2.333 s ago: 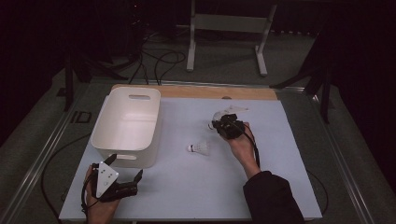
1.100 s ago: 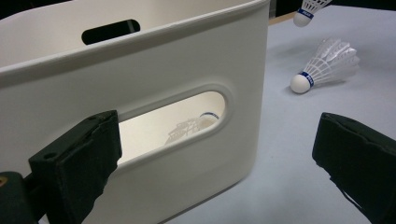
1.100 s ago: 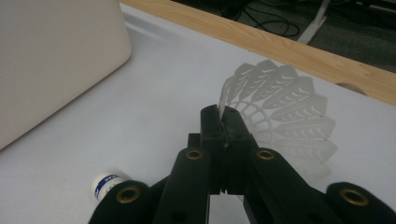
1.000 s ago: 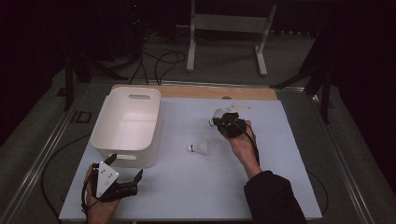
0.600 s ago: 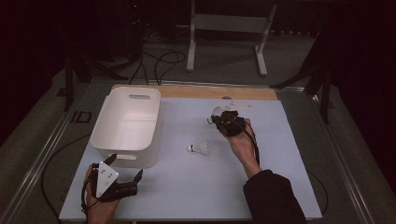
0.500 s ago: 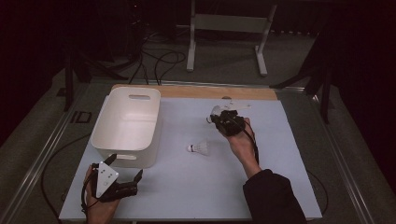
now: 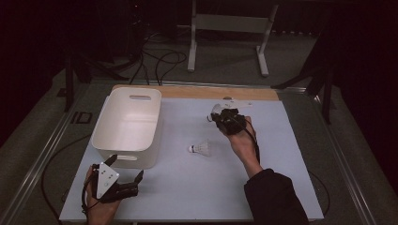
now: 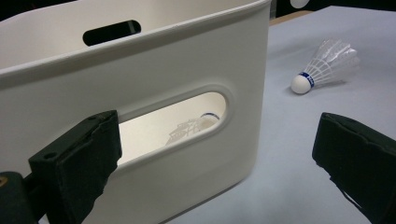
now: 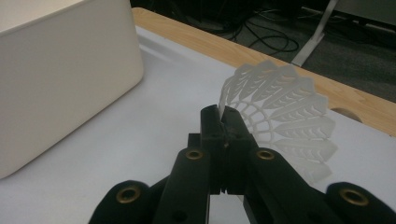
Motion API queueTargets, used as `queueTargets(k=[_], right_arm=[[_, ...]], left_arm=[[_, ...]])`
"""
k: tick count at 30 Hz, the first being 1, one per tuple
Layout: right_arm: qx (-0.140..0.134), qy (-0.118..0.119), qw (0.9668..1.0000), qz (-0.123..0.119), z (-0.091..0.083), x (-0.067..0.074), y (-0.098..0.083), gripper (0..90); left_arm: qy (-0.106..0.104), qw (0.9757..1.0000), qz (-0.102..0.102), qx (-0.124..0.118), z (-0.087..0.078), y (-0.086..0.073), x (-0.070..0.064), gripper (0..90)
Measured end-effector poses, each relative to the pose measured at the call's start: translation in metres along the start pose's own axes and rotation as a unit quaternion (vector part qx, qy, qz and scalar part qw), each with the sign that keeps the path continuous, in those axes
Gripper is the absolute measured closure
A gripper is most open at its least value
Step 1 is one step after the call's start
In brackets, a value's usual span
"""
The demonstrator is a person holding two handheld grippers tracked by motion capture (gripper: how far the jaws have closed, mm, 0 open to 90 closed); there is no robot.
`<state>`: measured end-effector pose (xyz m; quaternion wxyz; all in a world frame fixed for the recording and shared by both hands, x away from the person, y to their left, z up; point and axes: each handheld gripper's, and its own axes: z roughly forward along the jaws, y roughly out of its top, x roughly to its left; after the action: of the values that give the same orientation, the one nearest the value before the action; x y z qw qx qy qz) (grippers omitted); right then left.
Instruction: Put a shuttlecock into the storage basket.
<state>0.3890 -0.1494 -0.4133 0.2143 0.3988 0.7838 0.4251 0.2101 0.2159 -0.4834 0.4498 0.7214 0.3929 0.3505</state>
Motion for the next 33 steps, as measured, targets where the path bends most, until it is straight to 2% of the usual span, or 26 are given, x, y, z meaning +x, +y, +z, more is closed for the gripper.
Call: queueTargets(k=[14, 33], right_arm=[[-0.004, 0.0, 1.0, -0.003, -0.001, 0.003, 0.005, 89.9], [-0.019, 0.01, 0.9996, -0.017, -0.005, 0.015, 0.02, 90.0]], left_arm=[[0.001, 1.0, -0.001, 0.0, 0.0, 0.0, 0.0, 1.8], [0.001, 1.0, -0.001, 0.0, 0.0, 0.0, 0.0, 1.8]])
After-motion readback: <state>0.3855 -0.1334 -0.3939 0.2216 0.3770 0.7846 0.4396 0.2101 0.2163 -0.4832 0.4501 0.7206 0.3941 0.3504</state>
